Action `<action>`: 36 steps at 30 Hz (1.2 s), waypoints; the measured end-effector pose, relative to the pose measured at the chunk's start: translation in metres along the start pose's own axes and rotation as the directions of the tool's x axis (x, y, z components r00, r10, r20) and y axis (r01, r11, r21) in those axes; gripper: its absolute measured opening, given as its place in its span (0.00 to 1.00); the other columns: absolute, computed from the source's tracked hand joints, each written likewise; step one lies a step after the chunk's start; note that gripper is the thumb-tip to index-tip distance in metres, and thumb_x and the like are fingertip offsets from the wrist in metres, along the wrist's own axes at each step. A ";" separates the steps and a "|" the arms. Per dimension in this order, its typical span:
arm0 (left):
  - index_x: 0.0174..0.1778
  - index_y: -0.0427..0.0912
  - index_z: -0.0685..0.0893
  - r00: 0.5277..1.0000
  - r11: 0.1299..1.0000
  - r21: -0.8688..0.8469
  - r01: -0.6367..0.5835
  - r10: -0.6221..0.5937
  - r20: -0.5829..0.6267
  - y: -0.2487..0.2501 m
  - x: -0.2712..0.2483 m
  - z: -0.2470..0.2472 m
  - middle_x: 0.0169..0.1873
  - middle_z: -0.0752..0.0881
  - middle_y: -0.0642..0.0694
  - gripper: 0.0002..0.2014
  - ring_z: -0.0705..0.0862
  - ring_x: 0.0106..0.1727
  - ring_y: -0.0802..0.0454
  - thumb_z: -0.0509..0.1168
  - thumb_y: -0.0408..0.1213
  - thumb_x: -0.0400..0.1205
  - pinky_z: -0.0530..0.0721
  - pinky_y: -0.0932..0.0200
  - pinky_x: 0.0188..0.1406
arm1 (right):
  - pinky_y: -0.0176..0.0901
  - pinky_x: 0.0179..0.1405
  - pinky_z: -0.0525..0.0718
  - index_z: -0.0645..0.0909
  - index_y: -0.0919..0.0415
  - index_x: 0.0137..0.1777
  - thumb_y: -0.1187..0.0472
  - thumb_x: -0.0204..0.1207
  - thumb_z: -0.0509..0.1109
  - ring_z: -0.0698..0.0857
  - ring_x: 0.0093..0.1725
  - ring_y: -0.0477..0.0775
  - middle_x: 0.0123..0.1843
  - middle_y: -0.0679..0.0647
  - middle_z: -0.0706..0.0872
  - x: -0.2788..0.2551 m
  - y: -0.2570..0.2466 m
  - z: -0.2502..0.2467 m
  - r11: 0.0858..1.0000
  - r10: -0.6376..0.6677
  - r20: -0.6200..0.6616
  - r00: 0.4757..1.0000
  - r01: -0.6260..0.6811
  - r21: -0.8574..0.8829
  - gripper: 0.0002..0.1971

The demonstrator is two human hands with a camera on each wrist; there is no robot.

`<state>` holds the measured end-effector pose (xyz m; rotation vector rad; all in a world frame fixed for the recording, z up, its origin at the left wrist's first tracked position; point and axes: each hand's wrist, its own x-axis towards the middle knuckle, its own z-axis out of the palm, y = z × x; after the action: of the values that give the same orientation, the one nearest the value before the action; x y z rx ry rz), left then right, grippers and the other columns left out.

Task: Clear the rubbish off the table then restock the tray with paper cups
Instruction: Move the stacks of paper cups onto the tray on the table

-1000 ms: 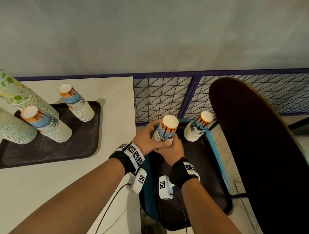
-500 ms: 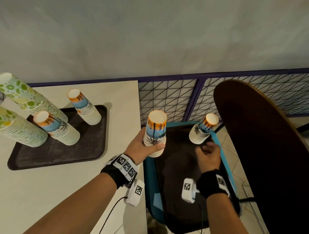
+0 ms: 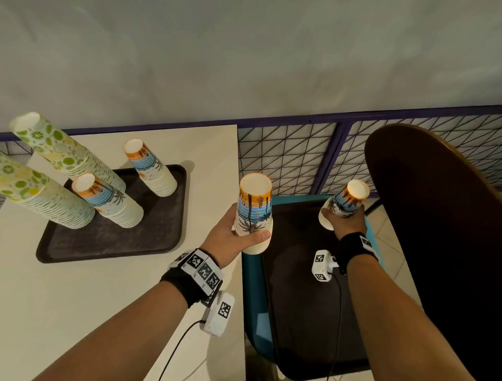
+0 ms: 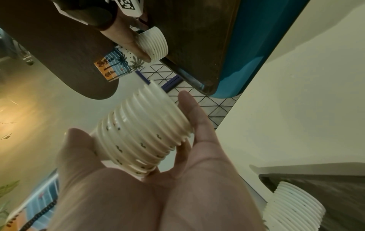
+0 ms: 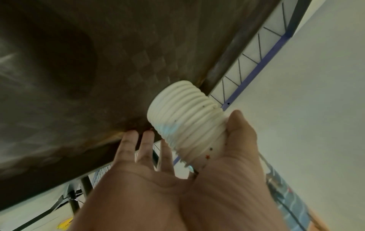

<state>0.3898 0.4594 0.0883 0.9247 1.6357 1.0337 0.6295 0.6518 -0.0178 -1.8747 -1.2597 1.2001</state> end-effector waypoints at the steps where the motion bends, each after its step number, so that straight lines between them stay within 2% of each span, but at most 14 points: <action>1: 0.65 0.69 0.78 1.000 1.000 0.001 0.002 -0.002 -0.002 0.000 0.001 -0.001 0.59 0.88 0.66 0.26 0.86 0.52 0.83 0.80 0.38 0.80 0.85 0.60 0.60 | 0.61 0.77 0.72 0.64 0.46 0.80 0.51 0.65 0.85 0.77 0.76 0.63 0.76 0.53 0.79 -0.004 -0.001 0.000 1.000 -0.002 -0.023 1.000 0.002 -0.001 0.45; 4: 0.66 0.69 0.77 1.000 1.000 0.004 0.007 -0.007 -0.004 0.001 -0.001 -0.004 0.60 0.87 0.66 0.26 0.85 0.52 0.84 0.79 0.39 0.81 0.85 0.58 0.61 | 0.61 0.74 0.74 0.58 0.48 0.82 0.56 0.68 0.83 0.78 0.75 0.65 0.75 0.57 0.79 -0.015 -0.001 0.002 0.999 -0.012 -0.089 0.996 0.015 0.030 0.48; 9: 0.68 0.68 0.77 0.998 1.000 -0.021 0.009 -0.010 -0.057 -0.004 -0.006 -0.016 0.61 0.89 0.63 0.28 0.87 0.54 0.80 0.80 0.38 0.80 0.86 0.58 0.62 | 0.57 0.75 0.74 0.57 0.51 0.82 0.59 0.66 0.85 0.78 0.74 0.64 0.77 0.58 0.77 -0.021 0.001 -0.002 0.988 0.007 -0.169 0.986 0.019 0.152 0.50; 11: 0.67 0.68 0.78 0.996 0.999 -0.032 0.018 -0.020 -0.081 -0.005 -0.011 -0.024 0.61 0.89 0.64 0.27 0.87 0.53 0.80 0.80 0.37 0.80 0.87 0.59 0.61 | 0.60 0.78 0.72 0.56 0.51 0.84 0.59 0.63 0.86 0.77 0.76 0.63 0.79 0.58 0.75 -0.026 0.003 -0.006 0.980 0.015 -0.191 0.982 0.023 0.196 0.54; 13: 0.67 0.67 0.78 0.994 0.999 -0.047 0.023 -0.028 -0.103 -0.006 -0.018 -0.035 0.60 0.89 0.64 0.27 0.87 0.52 0.81 0.80 0.38 0.80 0.87 0.60 0.59 | 0.71 0.75 0.74 0.53 0.41 0.84 0.54 0.56 0.88 0.78 0.76 0.61 0.79 0.54 0.75 -0.032 0.007 -0.008 0.966 0.020 -0.166 0.986 0.024 0.257 0.60; 15: 0.72 0.62 0.78 0.992 0.997 -0.068 0.020 -0.028 -0.124 -0.008 -0.026 -0.048 0.62 0.90 0.61 0.29 0.89 0.57 0.75 0.82 0.46 0.77 0.90 0.51 0.64 | 0.78 0.67 0.79 0.55 0.33 0.82 0.56 0.57 0.88 0.80 0.73 0.58 0.77 0.50 0.77 -0.043 0.004 -0.006 0.935 0.029 -0.101 0.994 0.009 0.355 0.58; 17: 0.78 0.58 0.78 0.987 0.997 -0.081 0.001 -0.014 -0.161 -0.011 -0.035 -0.064 0.67 0.91 0.57 0.39 0.90 0.66 0.62 0.83 0.60 0.71 0.88 0.38 0.71 | 0.77 0.62 0.83 0.61 0.35 0.82 0.64 0.65 0.85 0.81 0.71 0.56 0.74 0.49 0.80 -0.060 -0.005 0.003 0.902 0.023 -0.033 0.999 -0.006 0.432 0.51; 20: 0.81 0.59 0.75 0.968 0.995 -0.085 -0.044 0.021 -0.252 -0.018 -0.048 -0.089 0.71 0.89 0.58 0.45 0.87 0.74 0.55 0.81 0.68 0.68 0.81 0.36 0.80 | 0.76 0.64 0.83 0.68 0.37 0.80 0.65 0.67 0.84 0.84 0.70 0.55 0.72 0.48 0.84 -0.093 -0.023 0.033 0.877 -0.091 0.087 0.992 0.038 0.480 0.45; 22: 0.81 0.59 0.75 0.940 0.996 -0.071 -0.054 0.026 -0.341 -0.020 -0.054 -0.107 0.70 0.88 0.64 0.44 0.86 0.73 0.60 0.81 0.67 0.69 0.81 0.42 0.80 | 0.75 0.64 0.83 0.71 0.41 0.78 0.69 0.71 0.81 0.85 0.68 0.53 0.70 0.48 0.86 -0.117 -0.043 0.063 0.862 -0.171 0.201 0.964 0.048 0.505 0.40; 25: 0.76 0.67 0.74 0.891 0.998 -0.038 -0.058 0.035 -0.452 -0.017 -0.059 -0.142 0.63 0.87 0.77 0.39 0.86 0.68 0.70 0.79 0.63 0.69 0.85 0.62 0.69 | 0.72 0.65 0.84 0.74 0.45 0.75 0.68 0.72 0.81 0.87 0.65 0.51 0.66 0.46 0.88 -0.155 -0.088 0.119 0.858 -0.281 0.375 0.883 0.057 0.510 0.35; 27: 0.79 0.61 0.74 0.834 0.996 0.001 -0.092 0.078 -0.546 -0.010 -0.060 -0.167 0.65 0.87 0.73 0.38 0.84 0.68 0.73 0.82 0.56 0.74 0.81 0.64 0.71 | 0.72 0.66 0.84 0.75 0.45 0.73 0.61 0.68 0.84 0.88 0.65 0.53 0.66 0.49 0.89 -0.176 -0.124 0.154 0.861 -0.361 0.461 0.811 0.099 0.499 0.35; 30: 0.75 0.59 0.71 0.719 0.984 0.047 -0.171 0.157 -0.677 0.003 -0.061 -0.207 0.65 0.83 0.70 0.32 0.82 0.62 0.84 0.80 0.37 0.81 0.78 0.81 0.64 | 0.61 0.68 0.85 0.73 0.50 0.74 0.61 0.69 0.84 0.87 0.64 0.44 0.66 0.47 0.87 -0.198 -0.182 0.201 0.850 -0.468 0.507 0.724 0.212 0.482 0.35; 33: 0.70 0.64 0.71 0.633 0.977 0.090 -0.196 0.196 -0.749 0.009 -0.055 -0.246 0.66 0.84 0.63 0.32 0.84 0.65 0.75 0.81 0.35 0.80 0.79 0.81 0.63 | 0.51 0.71 0.83 0.71 0.48 0.73 0.61 0.69 0.84 0.85 0.64 0.38 0.66 0.41 0.85 -0.211 -0.237 0.241 0.826 -0.547 0.517 0.659 0.324 0.462 0.35; 36: 0.74 0.57 0.71 0.635 0.981 0.127 -0.149 0.193 -0.748 0.004 -0.047 -0.271 0.72 0.84 0.52 0.33 0.85 0.71 0.57 0.82 0.40 0.78 0.80 0.64 0.70 | 0.53 0.71 0.83 0.71 0.43 0.70 0.57 0.68 0.84 0.86 0.64 0.40 0.64 0.38 0.85 -0.216 -0.271 0.274 0.812 -0.581 0.509 0.635 0.416 0.409 0.34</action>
<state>0.1419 0.3627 0.1566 0.7145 2.3016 1.6754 0.2402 0.5530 0.1666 -0.8273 -1.7180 1.6027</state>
